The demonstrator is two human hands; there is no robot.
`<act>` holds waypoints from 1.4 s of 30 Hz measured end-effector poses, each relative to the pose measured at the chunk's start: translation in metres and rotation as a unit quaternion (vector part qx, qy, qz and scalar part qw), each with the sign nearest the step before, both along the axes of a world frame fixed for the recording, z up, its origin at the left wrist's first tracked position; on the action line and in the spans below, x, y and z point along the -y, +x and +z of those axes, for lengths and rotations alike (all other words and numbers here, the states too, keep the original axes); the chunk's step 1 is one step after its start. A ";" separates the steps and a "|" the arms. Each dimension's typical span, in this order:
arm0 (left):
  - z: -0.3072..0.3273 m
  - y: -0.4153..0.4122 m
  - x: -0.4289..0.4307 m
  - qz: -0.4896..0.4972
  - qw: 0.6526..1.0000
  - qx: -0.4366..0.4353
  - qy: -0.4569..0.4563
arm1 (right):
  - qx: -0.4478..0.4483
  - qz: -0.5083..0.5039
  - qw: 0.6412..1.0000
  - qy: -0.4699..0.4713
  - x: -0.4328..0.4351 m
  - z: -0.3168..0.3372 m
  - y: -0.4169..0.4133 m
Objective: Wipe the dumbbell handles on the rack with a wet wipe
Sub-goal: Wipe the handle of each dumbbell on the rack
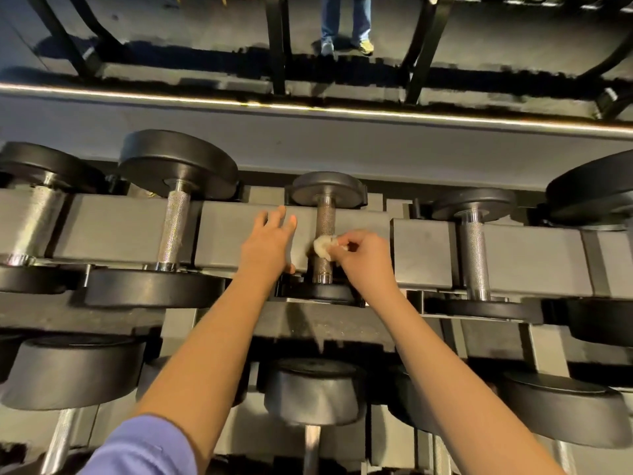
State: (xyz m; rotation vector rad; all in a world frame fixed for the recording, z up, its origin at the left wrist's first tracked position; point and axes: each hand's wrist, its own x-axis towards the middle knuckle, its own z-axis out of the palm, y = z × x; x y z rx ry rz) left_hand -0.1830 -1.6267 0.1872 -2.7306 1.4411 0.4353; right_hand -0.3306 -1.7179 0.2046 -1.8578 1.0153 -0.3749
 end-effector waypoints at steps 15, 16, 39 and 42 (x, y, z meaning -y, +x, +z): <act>0.005 -0.002 -0.002 0.004 1.000 -0.010 0.004 | -0.077 0.011 0.968 -0.238 0.003 0.013 0.038; 0.005 -0.002 -0.002 0.002 1.000 -0.007 0.005 | -0.071 -0.001 0.960 -0.269 0.006 0.012 0.046; 0.013 -0.015 -0.018 0.045 0.904 -0.369 -0.213 | -0.066 -0.018 0.994 -0.090 -0.021 0.011 0.012; 0.019 -0.027 -0.014 0.078 0.886 -0.377 -0.257 | -0.033 -0.042 0.996 -0.075 -0.022 0.008 0.010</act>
